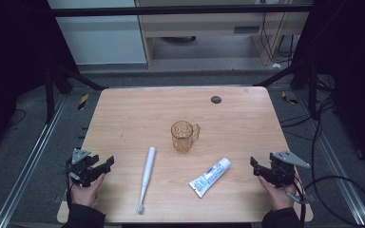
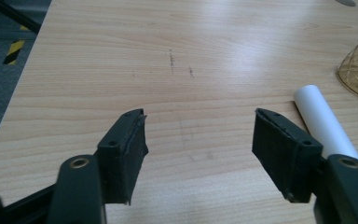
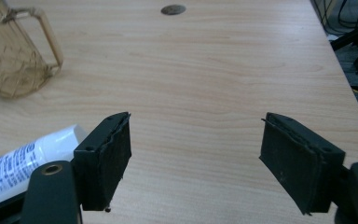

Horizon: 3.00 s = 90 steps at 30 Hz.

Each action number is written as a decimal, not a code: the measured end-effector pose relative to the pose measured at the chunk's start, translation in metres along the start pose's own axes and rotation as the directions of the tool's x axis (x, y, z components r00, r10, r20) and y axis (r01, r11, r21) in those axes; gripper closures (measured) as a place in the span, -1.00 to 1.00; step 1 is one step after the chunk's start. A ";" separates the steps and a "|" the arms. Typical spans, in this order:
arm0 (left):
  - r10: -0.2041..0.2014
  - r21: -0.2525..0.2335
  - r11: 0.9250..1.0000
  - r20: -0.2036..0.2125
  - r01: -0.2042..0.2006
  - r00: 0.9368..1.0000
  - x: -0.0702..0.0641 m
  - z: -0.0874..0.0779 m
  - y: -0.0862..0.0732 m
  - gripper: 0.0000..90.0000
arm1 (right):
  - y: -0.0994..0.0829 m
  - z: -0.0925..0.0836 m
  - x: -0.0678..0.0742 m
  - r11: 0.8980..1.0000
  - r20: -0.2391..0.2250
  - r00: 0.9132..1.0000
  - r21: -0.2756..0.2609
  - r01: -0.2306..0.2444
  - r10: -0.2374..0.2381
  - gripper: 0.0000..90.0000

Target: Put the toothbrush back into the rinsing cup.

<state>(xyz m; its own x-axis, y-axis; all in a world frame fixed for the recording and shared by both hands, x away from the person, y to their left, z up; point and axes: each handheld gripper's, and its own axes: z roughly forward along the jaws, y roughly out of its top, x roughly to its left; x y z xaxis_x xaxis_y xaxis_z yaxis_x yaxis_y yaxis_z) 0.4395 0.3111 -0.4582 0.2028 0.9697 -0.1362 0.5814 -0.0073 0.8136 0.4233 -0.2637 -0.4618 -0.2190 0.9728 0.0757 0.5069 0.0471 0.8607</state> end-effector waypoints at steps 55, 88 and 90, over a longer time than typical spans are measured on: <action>0.229 0.253 0.911 0.349 -0.327 0.909 -0.078 0.015 -0.025 0.99 | -0.004 0.008 0.026 0.990 -0.046 0.991 0.070 0.126 -0.123 -0.12; 0.293 0.250 0.876 0.406 -0.413 0.866 -0.104 0.019 -0.032 0.99 | -0.006 0.012 0.027 0.987 -0.053 0.990 0.084 0.137 -0.133 -0.15; 0.304 0.250 0.869 0.414 -0.428 0.858 -0.107 0.021 -0.033 0.99 | -0.006 0.012 0.027 0.987 -0.054 0.990 0.085 0.137 -0.133 -0.15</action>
<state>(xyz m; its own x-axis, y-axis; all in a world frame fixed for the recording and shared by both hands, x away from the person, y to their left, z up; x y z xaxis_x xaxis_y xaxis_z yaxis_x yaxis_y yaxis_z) 0.4150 0.2025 -0.4821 0.6766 0.7290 -0.1035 0.6151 -0.4824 0.6236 0.4247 -0.2348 -0.4708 -0.3291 0.9442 -0.0122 0.5407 0.1991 0.8173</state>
